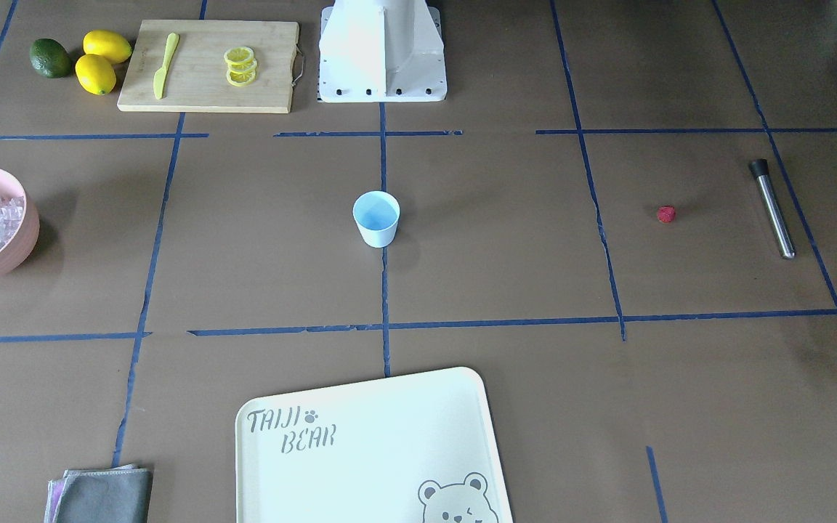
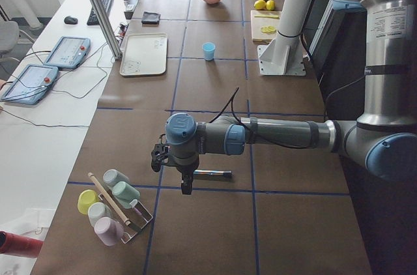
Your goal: Mash ice and strawberries in cup
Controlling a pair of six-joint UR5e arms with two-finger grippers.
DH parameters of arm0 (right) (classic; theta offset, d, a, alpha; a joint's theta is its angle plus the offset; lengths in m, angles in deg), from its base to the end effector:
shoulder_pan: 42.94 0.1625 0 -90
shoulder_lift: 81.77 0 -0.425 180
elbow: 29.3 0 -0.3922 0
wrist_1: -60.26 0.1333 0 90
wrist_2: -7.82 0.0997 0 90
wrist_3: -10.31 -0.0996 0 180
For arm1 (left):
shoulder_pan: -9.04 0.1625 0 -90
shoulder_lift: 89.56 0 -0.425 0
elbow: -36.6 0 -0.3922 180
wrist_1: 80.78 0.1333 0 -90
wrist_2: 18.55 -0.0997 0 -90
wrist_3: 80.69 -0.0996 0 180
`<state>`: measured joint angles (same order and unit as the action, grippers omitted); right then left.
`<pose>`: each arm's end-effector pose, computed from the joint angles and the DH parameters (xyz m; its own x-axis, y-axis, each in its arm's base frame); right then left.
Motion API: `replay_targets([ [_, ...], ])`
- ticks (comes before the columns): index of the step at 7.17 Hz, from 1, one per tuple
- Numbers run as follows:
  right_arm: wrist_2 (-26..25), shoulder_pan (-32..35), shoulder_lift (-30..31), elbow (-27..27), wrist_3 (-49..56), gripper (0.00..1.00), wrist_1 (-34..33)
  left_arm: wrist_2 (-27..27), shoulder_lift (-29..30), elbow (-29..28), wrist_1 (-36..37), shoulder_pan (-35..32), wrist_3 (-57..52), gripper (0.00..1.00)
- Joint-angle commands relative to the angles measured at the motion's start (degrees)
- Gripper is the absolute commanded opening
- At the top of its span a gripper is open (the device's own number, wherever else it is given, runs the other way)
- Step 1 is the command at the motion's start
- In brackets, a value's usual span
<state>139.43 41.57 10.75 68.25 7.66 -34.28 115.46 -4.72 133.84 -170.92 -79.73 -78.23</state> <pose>0.0217 -0.4766 0.6263 0.7473 -0.0311 0.6637 0.0612 0.9979 -0.0222 -0.0543 -0.4574 0.6393 0.7187 -0.0006 -0.6953 0.0094 0.9999 0.0089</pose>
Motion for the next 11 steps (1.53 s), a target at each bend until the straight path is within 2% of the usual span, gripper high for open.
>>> replay_targets([
  [1, 1.1, -0.9, 0.0, 1.1, 0.1, 1.00, 0.3, 0.0, -0.2, 0.1, -0.2, 0.0, 0.0, 1.00],
  [3, 0.1, -2.8, 0.1, 1.0, -0.1, 1.00, 5.0, 0.0, -0.6, 0.1, -0.2, 0.0, 0.0, 1.00],
  [6, 3.3, -3.4, 1.2, 1.8, -1.6, 1.00, 5.1, 0.0, -0.9, 0.1, -0.3, 0.0, 0.0, 1.00],
  [8, 3.3, -6.5, 2.9, 4.0, -14.0, 0.99, 9.2, 0.0, -0.9, 0.1, -0.3, 0.0, -0.1, 1.00],
  [10, 2.9, -9.2, 4.9, 3.9, -26.9, 0.99, 18.6, -0.3, -1.0, 0.4, -0.3, 0.0, -0.1, 1.00],
  [11, 3.0, -10.2, 5.6, 4.0, -30.1, 0.99, 20.3, -0.3, -1.1, 0.4, -0.3, 0.0, -0.1, 1.00],
])
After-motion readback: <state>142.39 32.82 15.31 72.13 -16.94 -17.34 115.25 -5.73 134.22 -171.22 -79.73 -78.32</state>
